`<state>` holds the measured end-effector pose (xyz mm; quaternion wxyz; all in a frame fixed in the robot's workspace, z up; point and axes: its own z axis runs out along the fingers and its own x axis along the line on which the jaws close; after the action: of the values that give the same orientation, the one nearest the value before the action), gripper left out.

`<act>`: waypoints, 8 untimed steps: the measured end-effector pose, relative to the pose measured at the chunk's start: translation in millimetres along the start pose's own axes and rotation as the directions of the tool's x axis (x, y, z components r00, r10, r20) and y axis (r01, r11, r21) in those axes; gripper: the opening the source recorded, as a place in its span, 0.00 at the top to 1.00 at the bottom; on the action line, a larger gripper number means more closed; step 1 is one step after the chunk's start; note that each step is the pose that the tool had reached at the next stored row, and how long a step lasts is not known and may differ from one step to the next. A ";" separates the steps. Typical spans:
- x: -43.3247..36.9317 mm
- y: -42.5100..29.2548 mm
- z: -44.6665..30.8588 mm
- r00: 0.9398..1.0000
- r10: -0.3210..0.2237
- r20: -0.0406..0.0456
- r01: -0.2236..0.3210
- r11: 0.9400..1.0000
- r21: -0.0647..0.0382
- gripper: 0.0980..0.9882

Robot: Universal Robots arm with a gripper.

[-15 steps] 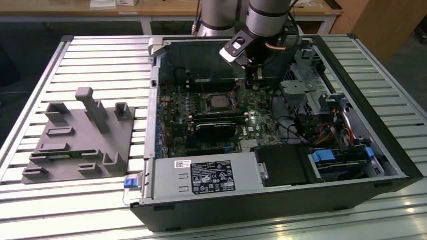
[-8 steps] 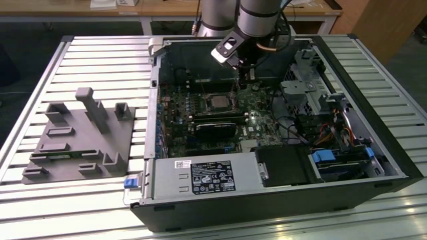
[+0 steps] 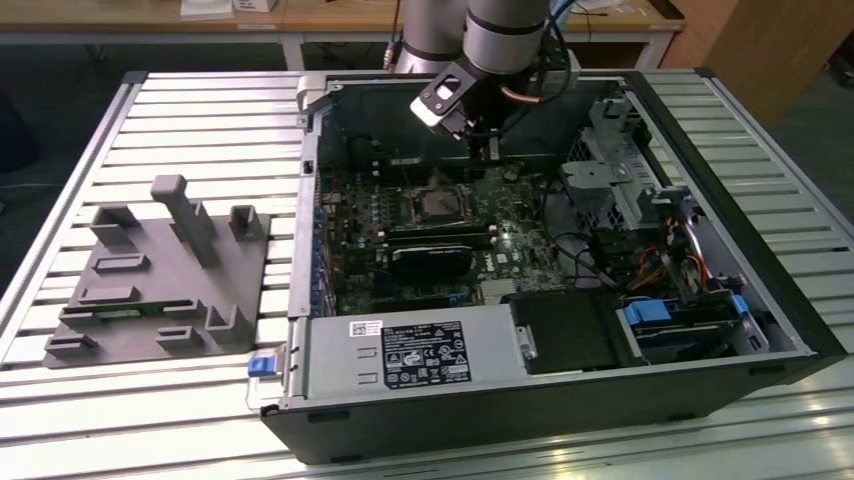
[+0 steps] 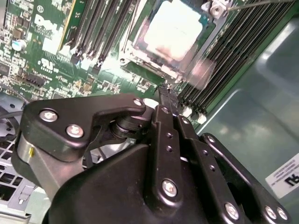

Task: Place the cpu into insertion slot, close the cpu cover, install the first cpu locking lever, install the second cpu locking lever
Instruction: 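Close the cpu cover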

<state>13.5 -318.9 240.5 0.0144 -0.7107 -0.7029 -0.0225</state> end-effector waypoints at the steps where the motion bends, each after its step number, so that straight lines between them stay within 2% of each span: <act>1: 0.0 -1.1 0.0 1.000 0.000 0.000 0.000 1.000 0.000 0.99; 8: -0.1 -9.9 0.5 1.000 0.000 0.000 0.000 1.000 -0.001 0.99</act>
<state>3.6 -318.9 239.9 0.0142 -0.7107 -0.7030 -0.0228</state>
